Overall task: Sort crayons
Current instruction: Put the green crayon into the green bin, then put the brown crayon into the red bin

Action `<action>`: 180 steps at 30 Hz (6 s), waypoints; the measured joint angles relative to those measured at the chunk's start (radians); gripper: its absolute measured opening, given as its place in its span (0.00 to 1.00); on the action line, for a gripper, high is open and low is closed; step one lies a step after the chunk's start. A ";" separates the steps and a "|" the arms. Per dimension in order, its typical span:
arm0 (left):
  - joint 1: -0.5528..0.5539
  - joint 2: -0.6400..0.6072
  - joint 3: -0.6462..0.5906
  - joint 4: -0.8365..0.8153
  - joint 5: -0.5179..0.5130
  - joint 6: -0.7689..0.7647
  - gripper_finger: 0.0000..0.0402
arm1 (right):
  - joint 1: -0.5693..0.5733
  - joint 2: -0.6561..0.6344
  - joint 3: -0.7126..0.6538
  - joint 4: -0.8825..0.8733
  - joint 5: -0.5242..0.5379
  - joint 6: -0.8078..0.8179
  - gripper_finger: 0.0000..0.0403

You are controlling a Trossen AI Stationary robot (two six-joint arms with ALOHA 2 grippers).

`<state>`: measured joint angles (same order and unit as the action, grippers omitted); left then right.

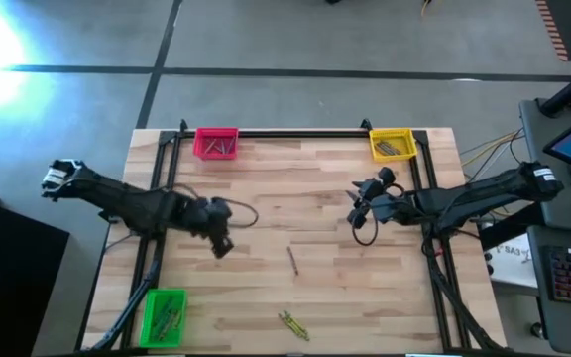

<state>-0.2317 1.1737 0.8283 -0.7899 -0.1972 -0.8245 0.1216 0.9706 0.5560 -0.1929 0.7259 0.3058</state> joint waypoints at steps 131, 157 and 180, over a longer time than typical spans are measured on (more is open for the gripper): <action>0.128 0.973 0.562 0.321 0.469 1.356 0.20 | 0.160 0.267 0.057 -0.001 -0.437 0.323 0.39; 0.358 0.630 0.330 0.271 0.407 1.174 0.01 | 0.174 0.364 0.008 -0.022 -0.269 0.480 0.39; 1.026 0.304 0.088 0.488 0.004 0.859 0.01 | 0.173 0.459 0.032 0.161 -0.239 0.407 0.39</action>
<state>0.7945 1.4779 0.9163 -0.3015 -0.1928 0.0346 0.2947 1.4299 0.5884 -0.0322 0.4868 0.7127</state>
